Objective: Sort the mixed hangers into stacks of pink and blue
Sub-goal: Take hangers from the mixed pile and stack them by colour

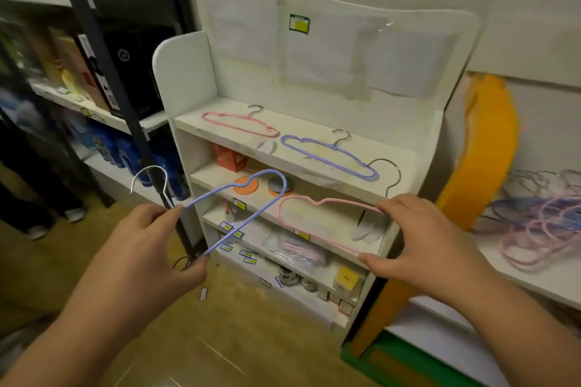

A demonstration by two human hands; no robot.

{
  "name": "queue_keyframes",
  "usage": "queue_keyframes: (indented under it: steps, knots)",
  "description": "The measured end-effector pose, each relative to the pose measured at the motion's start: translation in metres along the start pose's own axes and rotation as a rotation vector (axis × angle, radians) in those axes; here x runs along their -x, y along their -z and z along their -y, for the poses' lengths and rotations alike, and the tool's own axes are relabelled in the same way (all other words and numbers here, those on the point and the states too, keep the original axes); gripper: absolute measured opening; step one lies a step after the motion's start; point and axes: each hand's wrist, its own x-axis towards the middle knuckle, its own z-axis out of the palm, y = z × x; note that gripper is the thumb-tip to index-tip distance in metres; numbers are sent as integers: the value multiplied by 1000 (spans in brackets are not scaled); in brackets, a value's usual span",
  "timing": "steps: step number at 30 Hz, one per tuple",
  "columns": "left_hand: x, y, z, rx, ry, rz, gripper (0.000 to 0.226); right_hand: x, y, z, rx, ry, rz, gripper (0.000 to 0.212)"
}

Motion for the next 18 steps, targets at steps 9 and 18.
queue_keyframes:
  steps: [9,18]
  knots:
    - [-146,-33,22,-69,-13,25,87,-132,-39,3,-109,-18,-34,85]
    - [-284,-67,25,-40,-44,75,83,-223,-43,-19,-126,-125,-26,86]
